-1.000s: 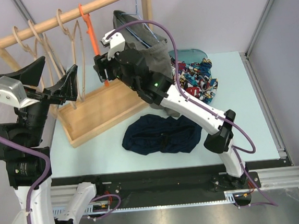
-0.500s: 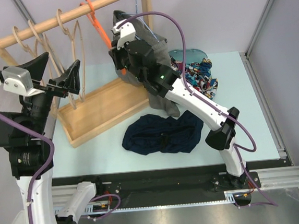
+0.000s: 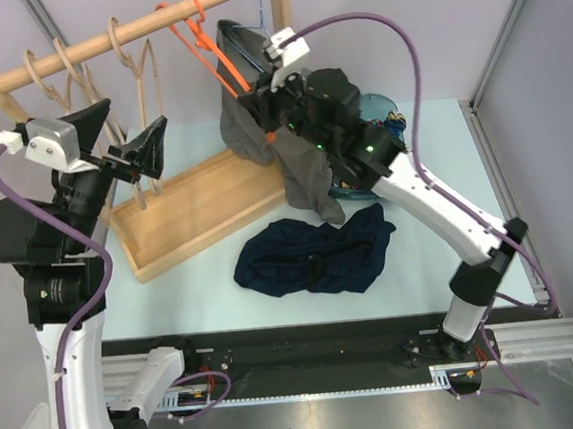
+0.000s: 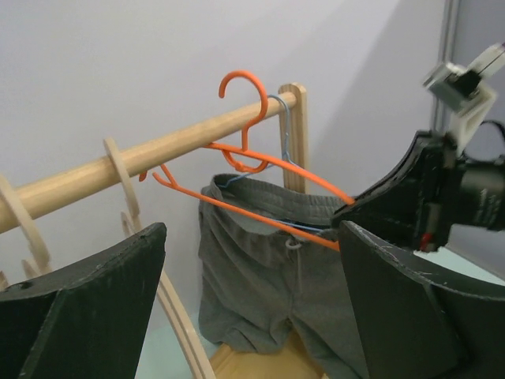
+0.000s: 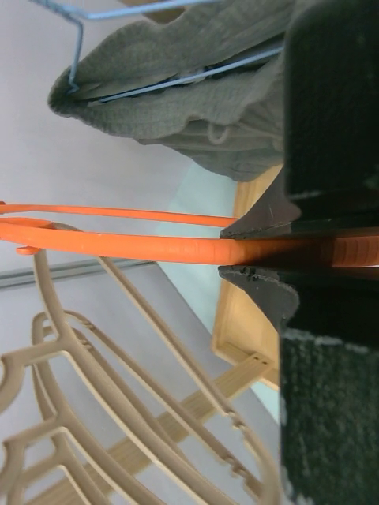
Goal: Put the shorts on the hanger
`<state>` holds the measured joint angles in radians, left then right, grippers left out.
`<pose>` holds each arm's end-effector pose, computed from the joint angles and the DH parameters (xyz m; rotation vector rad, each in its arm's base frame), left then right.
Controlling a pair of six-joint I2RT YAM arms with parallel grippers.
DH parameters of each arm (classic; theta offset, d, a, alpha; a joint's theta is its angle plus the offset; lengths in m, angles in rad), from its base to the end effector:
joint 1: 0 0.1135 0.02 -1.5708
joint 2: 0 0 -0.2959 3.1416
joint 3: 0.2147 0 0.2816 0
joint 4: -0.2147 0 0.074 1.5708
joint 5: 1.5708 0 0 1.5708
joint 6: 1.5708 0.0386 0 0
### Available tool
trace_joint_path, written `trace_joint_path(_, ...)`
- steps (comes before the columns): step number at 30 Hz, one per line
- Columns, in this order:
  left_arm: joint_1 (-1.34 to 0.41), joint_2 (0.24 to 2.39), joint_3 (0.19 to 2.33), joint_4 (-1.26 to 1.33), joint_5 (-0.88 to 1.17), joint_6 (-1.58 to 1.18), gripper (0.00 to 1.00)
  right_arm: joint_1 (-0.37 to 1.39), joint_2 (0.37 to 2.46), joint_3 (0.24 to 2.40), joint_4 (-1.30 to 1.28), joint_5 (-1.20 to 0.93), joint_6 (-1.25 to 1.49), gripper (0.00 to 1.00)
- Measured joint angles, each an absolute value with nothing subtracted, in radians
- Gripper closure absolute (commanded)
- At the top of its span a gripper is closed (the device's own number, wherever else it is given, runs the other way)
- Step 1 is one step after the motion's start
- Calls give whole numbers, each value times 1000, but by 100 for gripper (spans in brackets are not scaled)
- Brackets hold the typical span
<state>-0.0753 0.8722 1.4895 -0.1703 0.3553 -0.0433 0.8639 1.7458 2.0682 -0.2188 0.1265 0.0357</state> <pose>0.1173 -0.0223 0.5959 0.3356 1.1090 -0.3046 0.2798 0.3201 0.5606 -0.5059 1.4125 0.6365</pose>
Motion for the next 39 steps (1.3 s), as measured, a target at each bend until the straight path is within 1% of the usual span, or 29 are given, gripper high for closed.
trace_joint_path(5, -76, 905, 1485, -195, 478, -34, 8, 800, 1598, 1923, -257, -1, 20, 100)
trace_joint_path(8, -99, 917, 1473, -234, 573, 8, 9, 716, 1484, 1808, -311, -127, -19, 100)
trace_joint_path(11, -184, 912, 1430, -293, 623, 104, 9, 626, 1336, 1674, -413, -244, -88, 100)
trace_joint_path(13, -264, 894, 1365, -334, 637, 184, 9, 593, 1225, 1595, -512, -304, -142, 100)
trace_joint_path(18, -380, 836, 1183, -394, 648, 311, 9, 594, 1020, 1537, -781, -421, -306, 100)
trace_joint_path(19, -389, 826, 1147, -391, 648, 325, 6, 594, 994, 1529, -823, -435, -341, 100)
trace_joint_path(23, -401, 774, 994, -352, 642, 385, 6, 595, 915, 1467, -1038, -479, -495, 100)
trace_joint_path(26, -403, 737, 888, -356, 656, 476, 7, 595, 920, 1426, -1149, -508, -560, 100)
trace_joint_path(30, -410, 736, 823, -395, 689, 604, 9, 591, 948, 1403, -1205, -531, -607, 100)
trace_joint_path(32, -418, 743, 793, -405, 702, 657, 13, 590, 948, 1403, -1215, -546, -625, 100)
trace_joint_path(33, -421, 746, 775, -407, 711, 684, 16, 591, 945, 1403, -1216, -558, -634, 100)
trace_joint_path(34, -424, 750, 763, -406, 716, 695, 21, 592, 944, 1403, -1216, -562, -640, 100)
trace_joint_path(38, -439, 789, 743, -408, 754, 733, 33, 596, 946, 1403, -1215, -581, -668, 100)
trace_joint_path(39, -447, 801, 742, -406, 765, 736, 41, 598, 947, 1403, -1215, -585, -674, 100)
